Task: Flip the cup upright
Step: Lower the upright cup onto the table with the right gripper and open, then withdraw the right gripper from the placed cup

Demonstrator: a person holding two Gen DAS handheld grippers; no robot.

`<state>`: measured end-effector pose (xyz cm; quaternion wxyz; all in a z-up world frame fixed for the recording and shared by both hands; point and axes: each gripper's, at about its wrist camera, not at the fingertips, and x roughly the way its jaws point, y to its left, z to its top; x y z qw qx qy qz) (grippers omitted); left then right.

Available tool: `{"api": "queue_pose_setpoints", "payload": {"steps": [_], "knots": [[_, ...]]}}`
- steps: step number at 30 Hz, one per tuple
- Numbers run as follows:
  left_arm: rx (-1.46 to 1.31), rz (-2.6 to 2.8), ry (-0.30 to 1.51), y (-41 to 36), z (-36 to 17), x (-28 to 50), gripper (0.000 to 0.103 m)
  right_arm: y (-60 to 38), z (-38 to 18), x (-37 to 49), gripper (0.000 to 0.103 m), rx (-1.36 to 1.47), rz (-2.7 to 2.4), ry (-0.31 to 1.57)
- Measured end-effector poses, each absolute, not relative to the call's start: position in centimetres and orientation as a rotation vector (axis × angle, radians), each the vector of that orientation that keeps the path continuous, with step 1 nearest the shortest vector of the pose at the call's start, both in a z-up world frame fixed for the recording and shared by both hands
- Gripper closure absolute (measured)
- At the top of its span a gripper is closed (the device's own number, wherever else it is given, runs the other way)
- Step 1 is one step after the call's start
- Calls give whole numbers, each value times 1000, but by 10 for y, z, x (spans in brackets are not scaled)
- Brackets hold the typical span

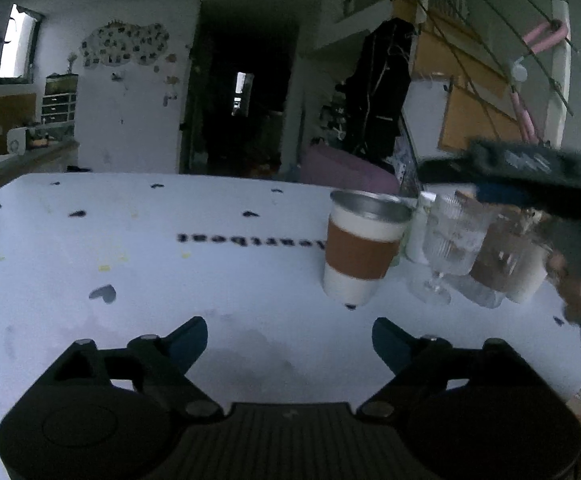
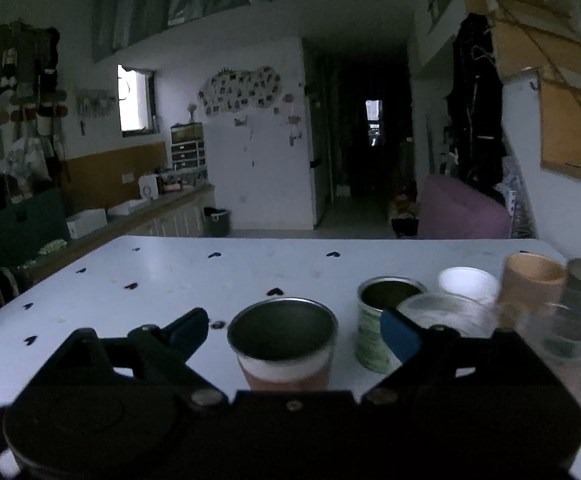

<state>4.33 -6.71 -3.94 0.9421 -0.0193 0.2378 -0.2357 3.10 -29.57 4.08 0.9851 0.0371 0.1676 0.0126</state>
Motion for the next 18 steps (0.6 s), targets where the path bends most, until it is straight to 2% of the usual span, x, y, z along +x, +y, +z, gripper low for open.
{"api": "queue_pose_setpoints", "payload": {"steps": [8, 18], "knots": [[-43, -444, 468, -69, -19, 33, 1, -323, 43, -28, 3, 97, -46, 286], [-15, -403, 456, -76, -9, 16, 0, -332, 25, -83, 0, 61, -133, 297]]}}
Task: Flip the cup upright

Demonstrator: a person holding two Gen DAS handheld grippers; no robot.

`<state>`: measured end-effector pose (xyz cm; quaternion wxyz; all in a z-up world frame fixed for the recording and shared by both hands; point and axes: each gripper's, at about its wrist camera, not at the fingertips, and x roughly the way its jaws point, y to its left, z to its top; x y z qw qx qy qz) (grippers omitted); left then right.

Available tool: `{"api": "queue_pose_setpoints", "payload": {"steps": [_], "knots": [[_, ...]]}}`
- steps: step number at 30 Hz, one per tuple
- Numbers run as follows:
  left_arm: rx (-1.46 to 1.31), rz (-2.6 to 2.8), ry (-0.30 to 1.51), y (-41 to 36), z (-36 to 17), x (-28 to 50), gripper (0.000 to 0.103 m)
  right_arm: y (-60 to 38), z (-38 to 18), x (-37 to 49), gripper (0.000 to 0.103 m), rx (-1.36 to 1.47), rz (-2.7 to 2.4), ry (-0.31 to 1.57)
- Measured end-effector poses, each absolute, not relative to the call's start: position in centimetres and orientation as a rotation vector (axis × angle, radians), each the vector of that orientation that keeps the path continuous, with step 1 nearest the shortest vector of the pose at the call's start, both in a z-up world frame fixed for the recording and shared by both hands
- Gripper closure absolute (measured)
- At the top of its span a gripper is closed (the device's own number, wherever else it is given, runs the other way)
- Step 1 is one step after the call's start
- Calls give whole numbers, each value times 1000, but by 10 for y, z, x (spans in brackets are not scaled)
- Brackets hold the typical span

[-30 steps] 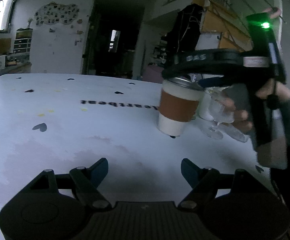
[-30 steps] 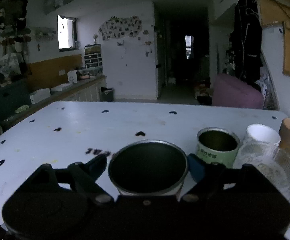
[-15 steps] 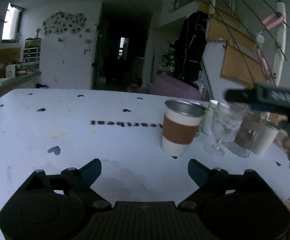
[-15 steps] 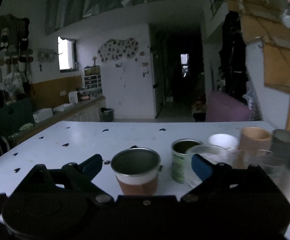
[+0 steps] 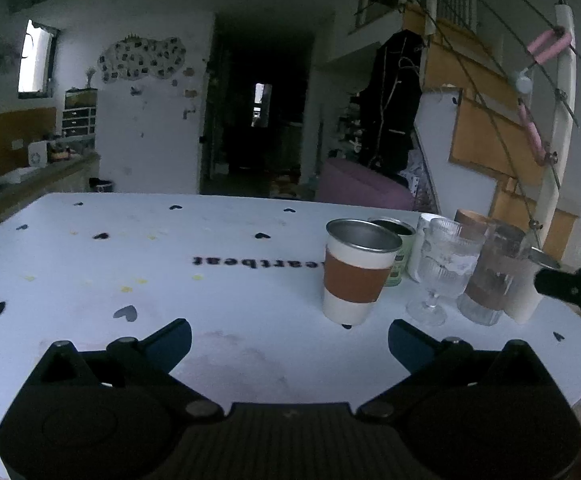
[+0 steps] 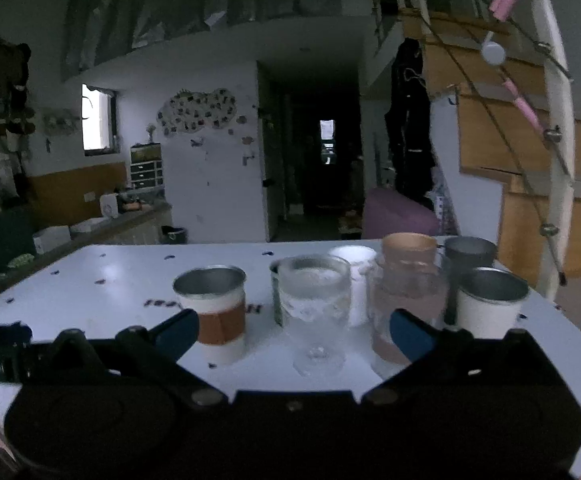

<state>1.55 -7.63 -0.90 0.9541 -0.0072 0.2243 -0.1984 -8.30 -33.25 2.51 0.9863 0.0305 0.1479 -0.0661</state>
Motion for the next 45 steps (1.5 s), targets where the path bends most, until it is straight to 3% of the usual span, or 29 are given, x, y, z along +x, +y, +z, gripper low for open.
{"api": "queue_pose_setpoints", "payload": {"steps": [45], "knots": [[38, -367, 440, -83, -1, -11, 0, -334, 16, -118, 0, 55, -197, 322]]}}
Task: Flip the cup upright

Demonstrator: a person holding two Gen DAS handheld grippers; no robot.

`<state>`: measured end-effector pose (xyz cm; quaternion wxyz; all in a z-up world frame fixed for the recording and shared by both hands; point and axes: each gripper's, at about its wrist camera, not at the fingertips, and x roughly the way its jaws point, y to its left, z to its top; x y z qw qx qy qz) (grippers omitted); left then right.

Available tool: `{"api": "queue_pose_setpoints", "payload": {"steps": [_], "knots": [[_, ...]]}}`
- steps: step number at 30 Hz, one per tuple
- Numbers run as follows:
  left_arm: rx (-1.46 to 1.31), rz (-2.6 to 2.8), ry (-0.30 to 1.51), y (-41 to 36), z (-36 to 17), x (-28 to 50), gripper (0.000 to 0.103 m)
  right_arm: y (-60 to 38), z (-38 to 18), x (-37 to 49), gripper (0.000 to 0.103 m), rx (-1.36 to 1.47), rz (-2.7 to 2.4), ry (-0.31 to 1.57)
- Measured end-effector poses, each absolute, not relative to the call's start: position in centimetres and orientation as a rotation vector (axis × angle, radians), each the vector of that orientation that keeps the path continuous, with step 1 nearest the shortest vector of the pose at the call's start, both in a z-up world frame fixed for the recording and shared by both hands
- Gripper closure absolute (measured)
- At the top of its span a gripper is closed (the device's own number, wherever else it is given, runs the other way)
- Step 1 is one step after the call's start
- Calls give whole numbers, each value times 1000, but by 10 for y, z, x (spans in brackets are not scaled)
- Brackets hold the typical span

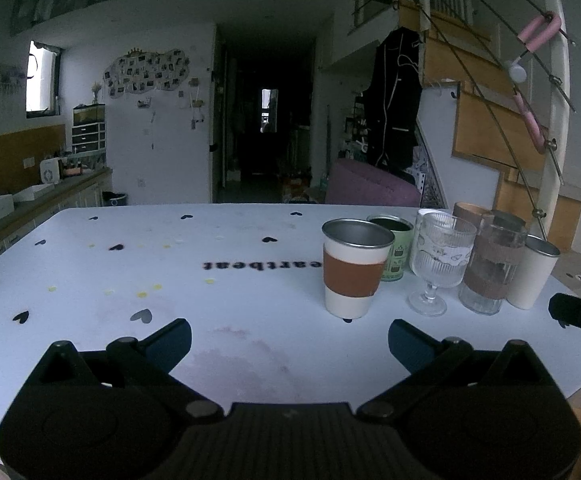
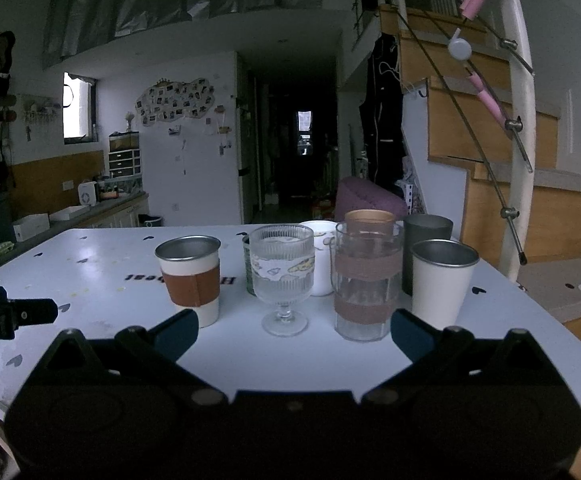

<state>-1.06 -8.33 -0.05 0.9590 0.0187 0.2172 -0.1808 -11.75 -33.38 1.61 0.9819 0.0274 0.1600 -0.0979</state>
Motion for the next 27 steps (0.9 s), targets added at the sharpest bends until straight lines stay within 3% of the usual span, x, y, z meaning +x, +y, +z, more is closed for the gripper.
{"api": "queue_pose_setpoints", "payload": {"steps": [27], "knots": [[44, -362, 429, -81, 3, -11, 0, -333, 15, -117, 0, 54, -190, 321]]}}
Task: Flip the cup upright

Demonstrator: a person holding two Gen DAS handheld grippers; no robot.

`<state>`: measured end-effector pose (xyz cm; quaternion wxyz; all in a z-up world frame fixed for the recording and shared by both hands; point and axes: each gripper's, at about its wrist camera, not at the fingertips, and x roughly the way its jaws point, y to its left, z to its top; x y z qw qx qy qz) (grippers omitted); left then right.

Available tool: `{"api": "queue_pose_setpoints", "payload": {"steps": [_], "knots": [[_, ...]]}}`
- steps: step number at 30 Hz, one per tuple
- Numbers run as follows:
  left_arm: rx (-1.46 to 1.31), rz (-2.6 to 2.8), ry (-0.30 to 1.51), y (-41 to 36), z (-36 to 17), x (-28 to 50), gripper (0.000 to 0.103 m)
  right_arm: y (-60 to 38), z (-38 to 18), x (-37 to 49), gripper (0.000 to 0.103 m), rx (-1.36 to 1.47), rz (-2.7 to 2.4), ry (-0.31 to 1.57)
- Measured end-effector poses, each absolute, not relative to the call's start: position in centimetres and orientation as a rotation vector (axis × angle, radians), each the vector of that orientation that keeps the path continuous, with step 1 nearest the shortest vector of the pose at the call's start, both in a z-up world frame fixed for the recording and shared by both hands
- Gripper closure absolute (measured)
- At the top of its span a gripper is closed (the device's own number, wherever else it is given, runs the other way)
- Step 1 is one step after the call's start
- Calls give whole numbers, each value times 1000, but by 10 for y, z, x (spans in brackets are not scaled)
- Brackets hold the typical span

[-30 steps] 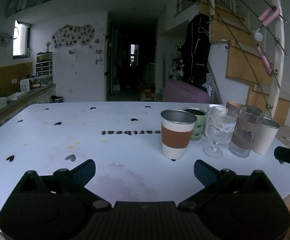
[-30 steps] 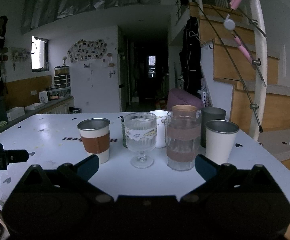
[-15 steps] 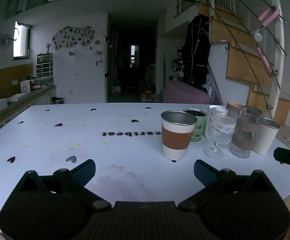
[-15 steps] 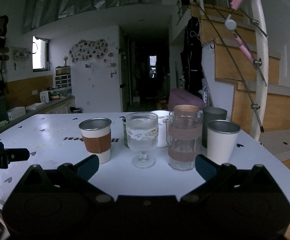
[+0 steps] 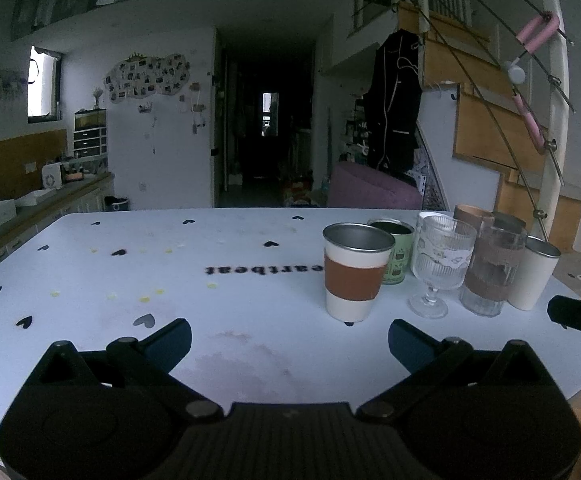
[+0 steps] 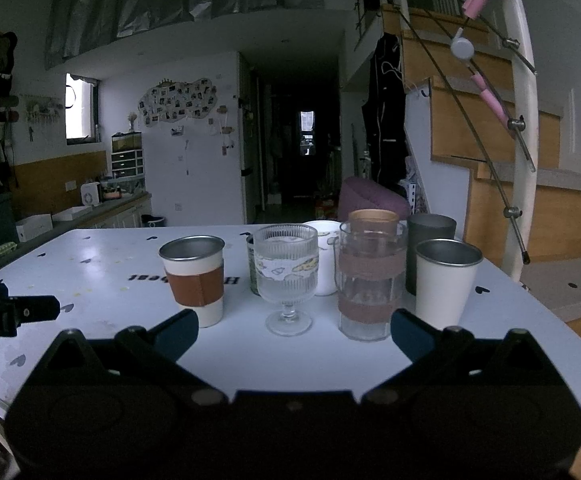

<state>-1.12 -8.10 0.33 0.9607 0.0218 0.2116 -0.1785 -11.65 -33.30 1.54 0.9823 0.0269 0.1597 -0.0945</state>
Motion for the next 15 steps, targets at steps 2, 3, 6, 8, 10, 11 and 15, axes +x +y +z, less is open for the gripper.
{"api": "queue_pose_setpoints", "payload": {"steps": [2, 3, 6, 8, 10, 11, 15], "knots": [[44, -362, 429, -82, 3, -12, 0, -333, 15, -117, 0, 54, -190, 322], [44, -362, 429, -81, 3, -11, 0, -333, 15, -117, 0, 54, -190, 322], [44, -361, 429, -82, 3, -12, 0, -333, 15, -117, 0, 54, -190, 322], [44, -361, 429, -82, 3, -12, 0, -333, 15, -117, 0, 55, -190, 322], [44, -362, 429, -82, 3, -12, 0, -333, 15, -116, 0, 55, -190, 323], [45, -361, 429, -82, 3, -12, 0, -333, 15, -117, 0, 54, -190, 321], [45, -360, 428, -82, 3, -12, 0, -333, 15, -117, 0, 55, -190, 322]]}}
